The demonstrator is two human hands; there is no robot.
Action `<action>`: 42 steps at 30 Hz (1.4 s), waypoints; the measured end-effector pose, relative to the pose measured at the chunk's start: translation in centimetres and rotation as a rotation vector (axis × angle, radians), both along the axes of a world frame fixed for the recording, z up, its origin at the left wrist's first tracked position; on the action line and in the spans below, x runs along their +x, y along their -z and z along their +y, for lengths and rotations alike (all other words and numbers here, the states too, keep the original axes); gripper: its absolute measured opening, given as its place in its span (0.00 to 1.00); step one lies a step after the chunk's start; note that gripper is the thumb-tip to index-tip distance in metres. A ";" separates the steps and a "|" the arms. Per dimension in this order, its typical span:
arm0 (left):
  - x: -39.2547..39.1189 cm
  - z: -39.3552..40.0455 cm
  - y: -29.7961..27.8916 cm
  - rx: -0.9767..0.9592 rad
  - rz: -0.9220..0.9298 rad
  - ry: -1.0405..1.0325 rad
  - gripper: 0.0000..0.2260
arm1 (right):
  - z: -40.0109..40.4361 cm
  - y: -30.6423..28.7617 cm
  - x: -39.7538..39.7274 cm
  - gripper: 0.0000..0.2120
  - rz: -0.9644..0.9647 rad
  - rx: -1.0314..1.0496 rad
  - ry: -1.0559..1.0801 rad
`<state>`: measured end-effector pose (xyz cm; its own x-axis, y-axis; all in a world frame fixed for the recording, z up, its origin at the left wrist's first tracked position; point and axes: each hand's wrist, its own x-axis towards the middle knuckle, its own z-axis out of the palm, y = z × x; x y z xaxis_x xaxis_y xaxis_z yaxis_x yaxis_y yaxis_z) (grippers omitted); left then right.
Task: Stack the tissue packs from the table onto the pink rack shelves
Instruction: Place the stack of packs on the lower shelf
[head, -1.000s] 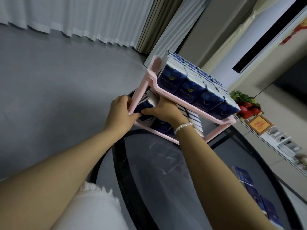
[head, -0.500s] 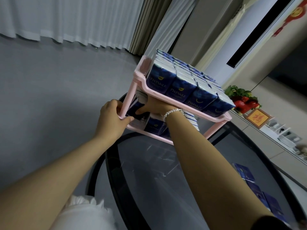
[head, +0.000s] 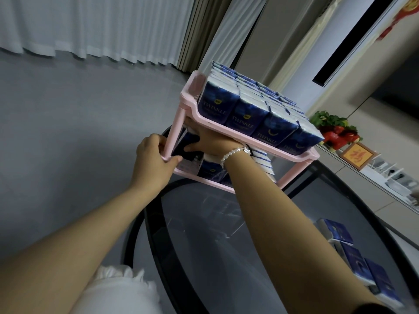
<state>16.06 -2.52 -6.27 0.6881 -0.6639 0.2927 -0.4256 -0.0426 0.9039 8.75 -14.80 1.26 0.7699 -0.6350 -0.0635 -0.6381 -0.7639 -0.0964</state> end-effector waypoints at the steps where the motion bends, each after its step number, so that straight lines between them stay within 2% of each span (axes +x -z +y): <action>1: 0.0 0.0 0.0 0.005 0.002 -0.001 0.17 | 0.2 -0.4 -0.1 0.34 0.045 -0.076 -0.037; 3: 0.0 0.0 0.0 0.010 0.004 -0.004 0.18 | 0.0 -0.8 -0.3 0.31 0.084 -0.165 -0.084; 6: 0.0 0.1 0.0 0.018 0.006 -0.008 0.17 | 0.5 -1.1 -0.3 0.28 0.086 -0.175 -0.108; 9: -0.2 0.1 -0.2 0.017 0.007 -0.008 0.17 | 0.4 -0.9 0.0 0.21 0.030 0.028 -0.058; 11: -0.2 0.2 -0.3 0.018 0.007 -0.009 0.17 | 0.4 -0.5 0.0 0.21 -0.024 0.121 0.013; 14: -0.3 0.3 -0.4 0.027 0.006 -0.011 0.17 | 0.5 -0.1 -0.6 0.23 -0.157 0.141 0.080; 18: -0.4 0.5 -0.5 0.023 0.010 -0.001 0.17 | 1.3 -0.8 -1.1 0.22 -0.163 0.225 0.066; 21: -0.6 0.8 -0.7 0.015 0.015 0.007 0.17 | 2.0 -1.3 -1.9 0.21 -0.239 0.316 0.122; 24: -0.9 1.2 -0.9 0.021 0.023 0.014 0.18 | 2.9 -1.8 -3.2 0.22 -0.255 0.321 0.141; 28: -1.4 1.9 -1.4 0.029 0.051 0.029 0.19 | 3.8 -1.6 -5.4 0.31 -0.247 0.254 0.067; 33: -1.7 2.3 -1.7 0.061 0.051 0.048 0.21 | 3.5 -0.3 -6.6 0.26 -0.291 0.053 0.118; 36: -1.8 2.5 -1.8 0.070 0.055 0.063 0.22 | 3.6 0.4 -6.3 0.25 -0.108 -0.209 0.107; 39: -1.9 2.8 -2.1 0.073 0.065 0.080 0.23 | 3.6 0.9 -6.2 0.24 -0.056 -0.236 0.132; 42: -2.1 3.1 -2.3 0.078 0.073 0.102 0.27 | 3.9 1.1 -6.5 0.28 -0.112 -0.323 0.106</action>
<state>13.92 0.59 -4.01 0.6335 -0.7502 0.1894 -0.3647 -0.0736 0.9282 2.30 -10.92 0.17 0.6893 -0.6855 0.2344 -0.7147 -0.6964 0.0653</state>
